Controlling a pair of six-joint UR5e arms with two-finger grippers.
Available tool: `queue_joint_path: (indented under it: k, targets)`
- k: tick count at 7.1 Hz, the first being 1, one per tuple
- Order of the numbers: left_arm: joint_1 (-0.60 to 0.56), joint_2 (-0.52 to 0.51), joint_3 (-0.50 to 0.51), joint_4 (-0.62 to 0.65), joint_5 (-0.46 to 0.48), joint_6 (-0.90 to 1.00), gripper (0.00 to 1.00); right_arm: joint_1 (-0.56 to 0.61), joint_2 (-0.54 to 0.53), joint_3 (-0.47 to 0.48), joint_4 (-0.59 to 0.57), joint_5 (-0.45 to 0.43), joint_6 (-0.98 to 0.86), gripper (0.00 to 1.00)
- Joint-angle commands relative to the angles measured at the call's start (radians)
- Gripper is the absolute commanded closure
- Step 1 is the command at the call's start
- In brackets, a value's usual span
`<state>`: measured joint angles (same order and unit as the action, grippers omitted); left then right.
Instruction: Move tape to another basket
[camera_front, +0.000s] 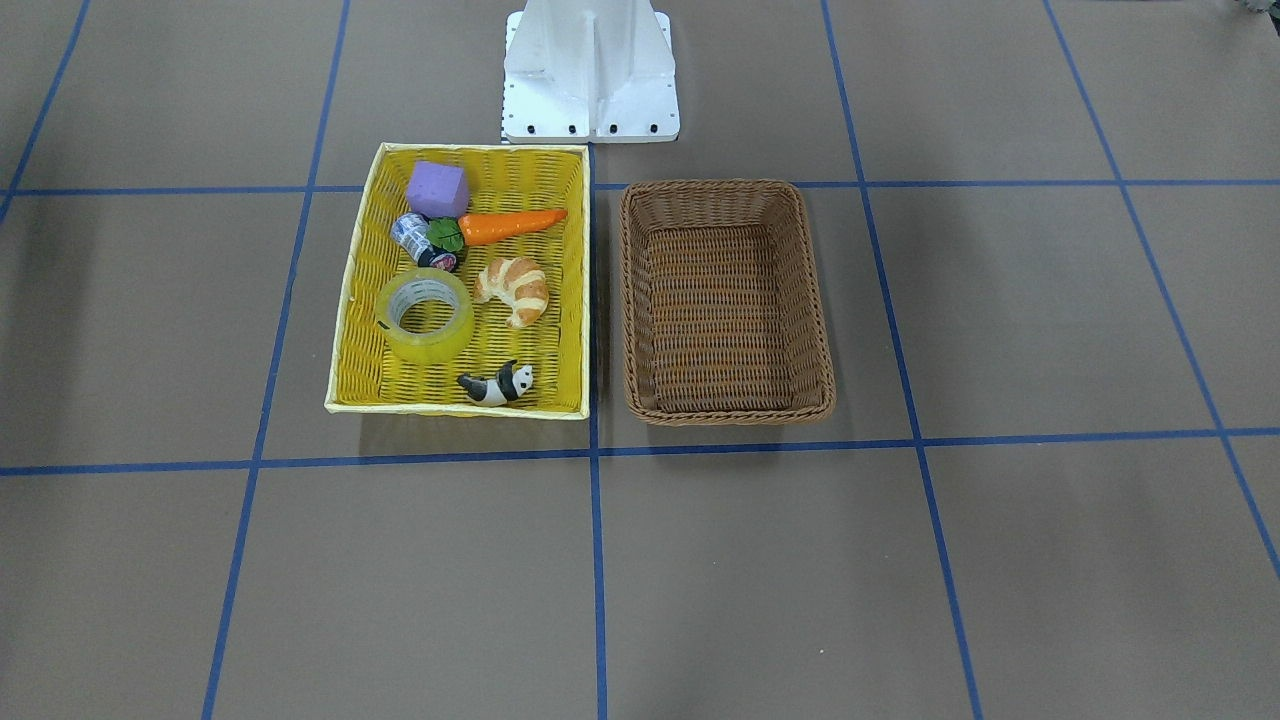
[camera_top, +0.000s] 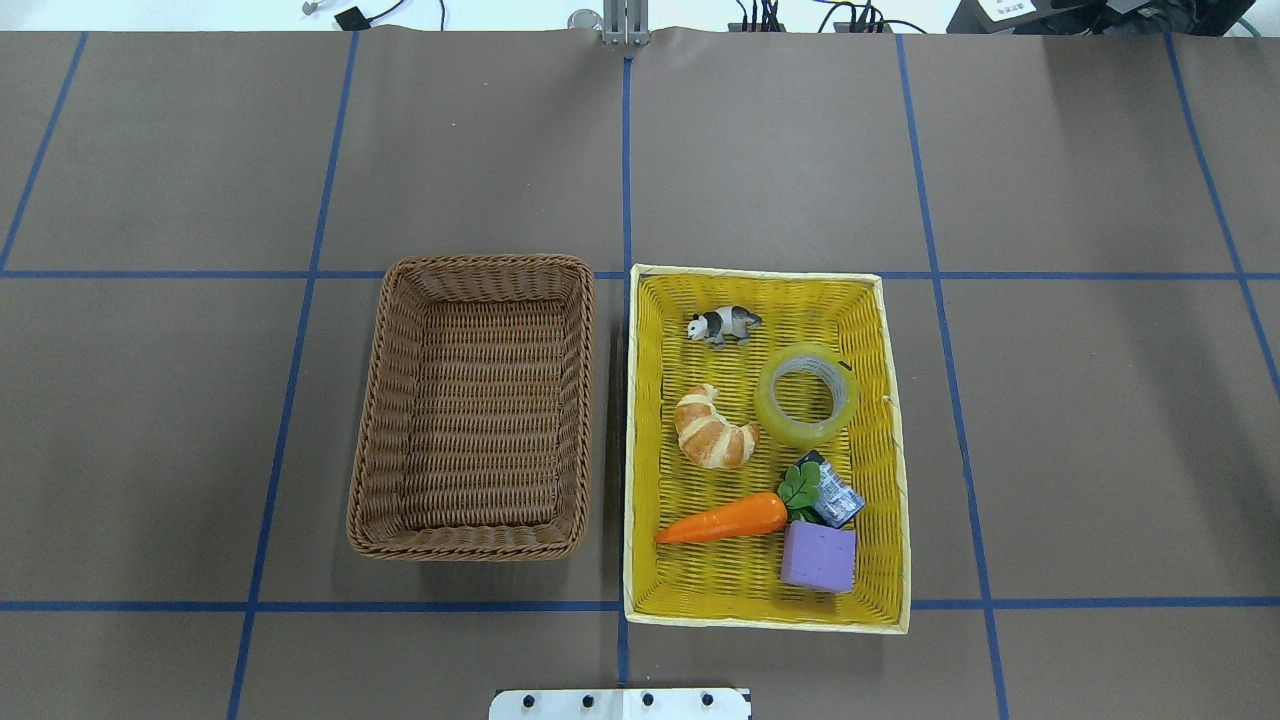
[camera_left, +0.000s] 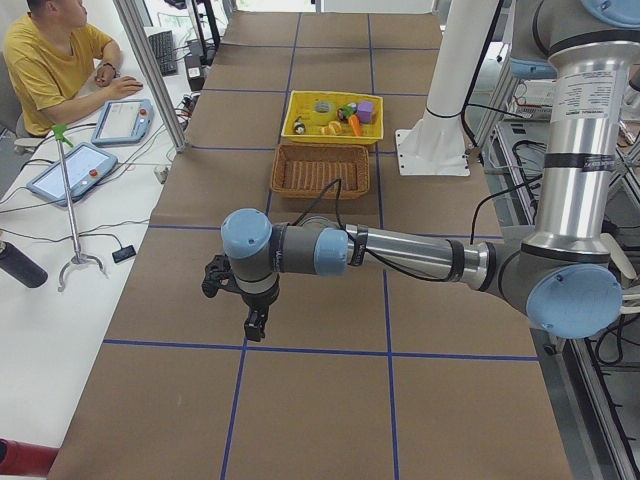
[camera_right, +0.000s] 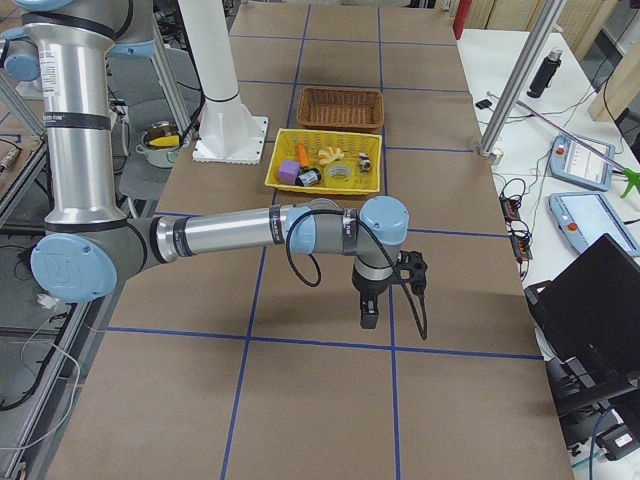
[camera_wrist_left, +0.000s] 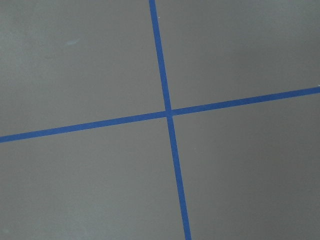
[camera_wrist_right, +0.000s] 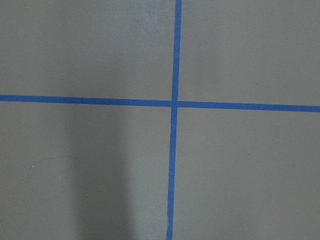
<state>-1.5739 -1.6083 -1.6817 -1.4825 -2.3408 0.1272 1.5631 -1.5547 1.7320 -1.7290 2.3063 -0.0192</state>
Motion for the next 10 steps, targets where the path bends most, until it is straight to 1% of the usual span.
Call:
queue_joint_path:
  k: [1,3,4,5,6,7,8,9,10]
  targets:
    - [0.000,0.002,-0.007,-0.008,-0.002,0.000,0.00,0.000,-0.001,0.000,0.020,0.001,-0.004,0.00]
    - [0.000,0.004,-0.039,-0.027,0.000,0.000,0.00,-0.006,0.001,0.001,0.119,0.004,-0.001,0.00]
    - [0.002,-0.001,-0.061,-0.027,0.005,-0.003,0.00,-0.023,-0.002,0.000,0.231,0.011,0.016,0.00]
    - [0.002,-0.001,-0.105,-0.033,0.002,-0.011,0.00,-0.047,-0.002,0.004,0.285,0.015,0.021,0.00]
    - [0.002,0.001,-0.124,-0.038,0.000,-0.009,0.00,-0.075,-0.001,0.006,0.375,0.016,0.019,0.00]
    - [0.002,-0.010,-0.128,-0.067,-0.002,-0.011,0.00,-0.157,0.014,0.000,0.479,0.007,0.018,0.00]
    - [0.002,-0.010,-0.125,-0.131,-0.002,-0.008,0.00,-0.208,0.080,0.000,0.488,0.011,0.025,0.00]
    - [0.015,-0.018,-0.106,-0.250,0.008,-0.009,0.00,-0.271,0.126,0.009,0.483,0.016,0.068,0.00]
    - [0.031,-0.028,-0.052,-0.345,0.002,-0.009,0.00,-0.341,0.163,0.026,0.489,0.009,0.187,0.00]
